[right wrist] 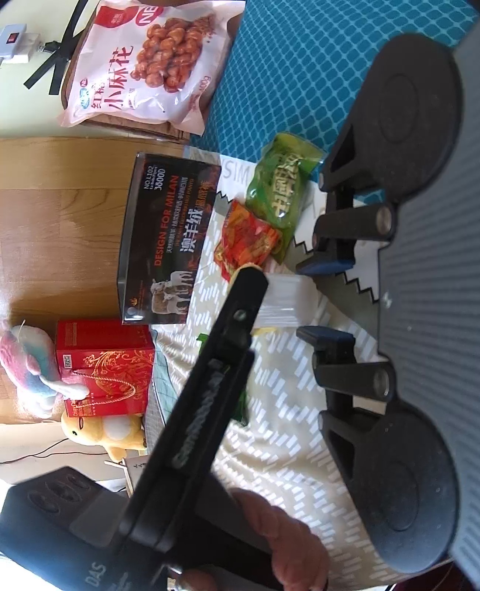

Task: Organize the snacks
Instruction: 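Lift the cup and carry it over the black tin box, then open the left gripper to drop the cup into the tin box, then move the left gripper back to the green pickled-vegetable packet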

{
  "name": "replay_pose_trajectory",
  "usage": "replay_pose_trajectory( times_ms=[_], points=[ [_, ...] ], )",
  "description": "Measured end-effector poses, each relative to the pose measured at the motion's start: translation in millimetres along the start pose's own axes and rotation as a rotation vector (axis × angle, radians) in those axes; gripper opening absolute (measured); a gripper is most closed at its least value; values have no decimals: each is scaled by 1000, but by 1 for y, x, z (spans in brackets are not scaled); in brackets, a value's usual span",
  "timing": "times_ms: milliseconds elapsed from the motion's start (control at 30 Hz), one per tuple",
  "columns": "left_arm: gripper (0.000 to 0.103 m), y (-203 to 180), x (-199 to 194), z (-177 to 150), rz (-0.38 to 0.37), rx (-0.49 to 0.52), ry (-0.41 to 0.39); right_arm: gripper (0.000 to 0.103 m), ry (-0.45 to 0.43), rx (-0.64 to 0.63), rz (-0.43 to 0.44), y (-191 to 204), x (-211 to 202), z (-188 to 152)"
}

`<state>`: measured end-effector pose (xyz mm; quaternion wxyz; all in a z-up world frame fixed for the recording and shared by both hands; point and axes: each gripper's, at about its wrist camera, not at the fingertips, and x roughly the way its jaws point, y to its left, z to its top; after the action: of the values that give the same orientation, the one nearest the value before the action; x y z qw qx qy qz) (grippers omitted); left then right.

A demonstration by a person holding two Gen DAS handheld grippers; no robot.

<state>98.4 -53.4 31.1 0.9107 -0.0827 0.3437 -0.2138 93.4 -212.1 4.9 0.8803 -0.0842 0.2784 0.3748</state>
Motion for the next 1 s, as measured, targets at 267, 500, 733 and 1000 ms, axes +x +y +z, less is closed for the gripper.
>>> replay_pose_trajectory(
  times_ms=[267, 500, 733, 1000],
  points=[
    [28, 15, -24, 79, 68, 9, -232, 32, -184, -80, -7, -14, 7, 77],
    [34, 57, 37, 135, 103, -85, -213, 32, -156, -195, -99, -45, 71, 131],
    [37, 69, 84, 134, 99, -107, -154, 35, -169, -148, -194, -71, 85, 124],
    [38, 63, 21, 93, -3, -100, -165, 35, -142, 209, -110, -110, 30, 73]
  ],
)
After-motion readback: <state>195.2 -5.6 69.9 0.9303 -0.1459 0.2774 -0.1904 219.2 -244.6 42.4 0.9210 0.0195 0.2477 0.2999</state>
